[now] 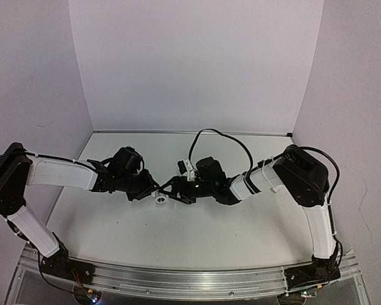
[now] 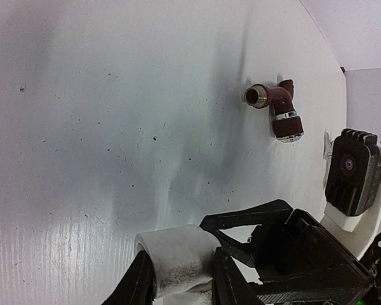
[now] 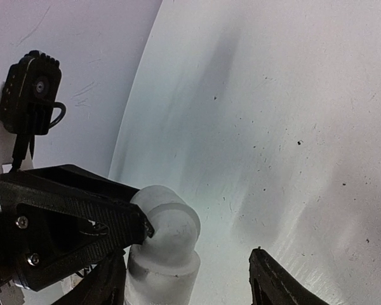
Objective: Install the water faucets
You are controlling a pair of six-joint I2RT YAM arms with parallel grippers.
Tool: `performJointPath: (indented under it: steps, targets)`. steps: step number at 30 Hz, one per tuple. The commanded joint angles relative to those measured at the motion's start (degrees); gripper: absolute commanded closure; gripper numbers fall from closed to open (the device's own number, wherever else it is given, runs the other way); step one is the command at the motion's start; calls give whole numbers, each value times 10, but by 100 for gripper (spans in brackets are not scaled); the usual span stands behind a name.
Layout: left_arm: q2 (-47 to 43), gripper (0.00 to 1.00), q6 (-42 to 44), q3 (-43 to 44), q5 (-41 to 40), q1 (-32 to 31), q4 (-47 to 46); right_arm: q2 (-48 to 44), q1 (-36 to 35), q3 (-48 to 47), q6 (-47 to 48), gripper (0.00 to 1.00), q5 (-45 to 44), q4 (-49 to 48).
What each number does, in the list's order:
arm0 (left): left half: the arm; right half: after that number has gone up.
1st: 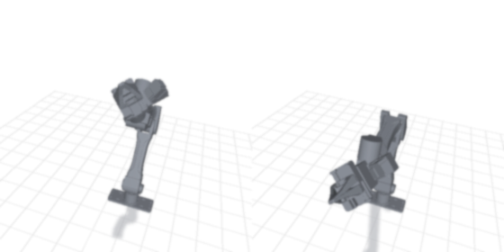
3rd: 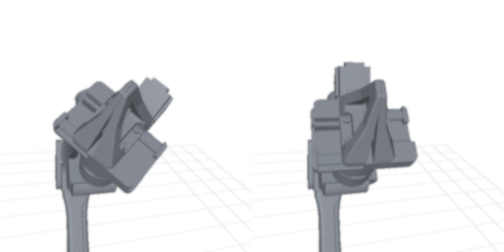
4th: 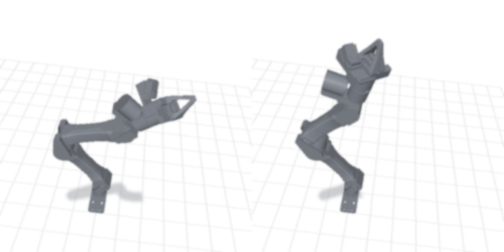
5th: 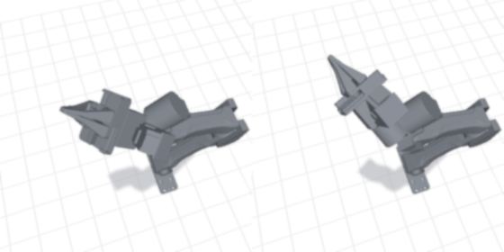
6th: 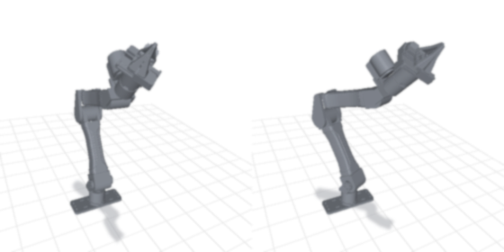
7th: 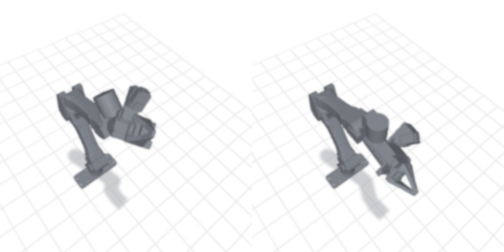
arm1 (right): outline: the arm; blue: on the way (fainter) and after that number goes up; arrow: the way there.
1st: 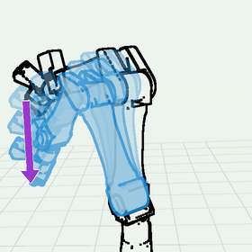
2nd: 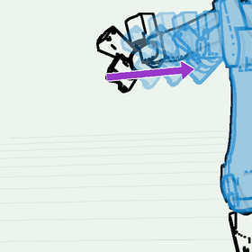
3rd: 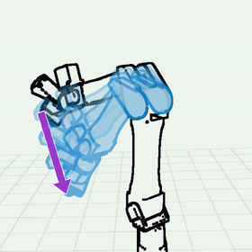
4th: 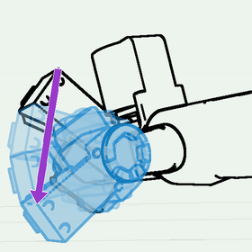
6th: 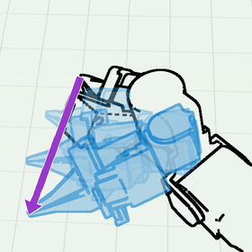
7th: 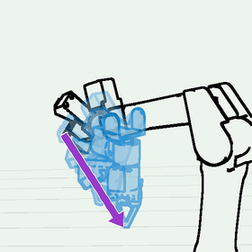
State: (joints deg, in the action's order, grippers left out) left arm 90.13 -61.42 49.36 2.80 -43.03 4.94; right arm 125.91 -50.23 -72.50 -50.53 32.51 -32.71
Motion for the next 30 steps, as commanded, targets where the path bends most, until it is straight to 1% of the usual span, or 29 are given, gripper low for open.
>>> performJointPath:
  steps: [1,4,7,10,12,13,15,16,17,18,19,21,23,25,28,30]
  targets:
    - [-13,97,11,15,11,-7,-37,11,-6,0,-13,33,33,-66]
    - [-9,96,18,15,19,-8,-37,18,-5,-8,-15,34,51,-67]
    - [-7,96,51,18,34,-8,-39,25,-2,-18,-8,36,90,-67]
    - [-7,95,77,18,36,-8,-40,28,-2,-20,-8,43,105,-67]
    - [-6,94,84,19,32,-8,-40,27,-2,-19,-3,54,98,-68]
    - [-5,94,83,20,32,-8,-40,26,-2,-16,0,63,88,-68]
    - [-1,93,81,25,37,-9,-40,18,-2,-11,8,87,70,-67]
    - [-2,89,84,26,39,-9,-40,14,-1,-9,16,96,66,-67]
    - [-7,80,88,24,40,-9,-40,10,-2,-6,28,100,65,-67]
    - [-17,67,95,20,38,-9,-40,5,-2,-1,45,100,65,-67]
    - [-30,50,107,12,36,-9,-40,-4,-1,7,73,100,66,-67]
    - [-61,19,136,-3,44,-8,-40,-26,-1,29,144,100,74,-61]
    - [-85,6,170,-11,78,-6,-39,-50,-1,41,222,100,106,-42]
    - [-99,1,201,-14,129,1,-37,-74,-1,48,296,100,160,-28]
    - [-114,0,242,-25,236,9,-38,-120,-2,63,367,100,222,-6]
    - [-118,1,277,-28,307,9,-38,-139,-2,60,396,100,256,18]
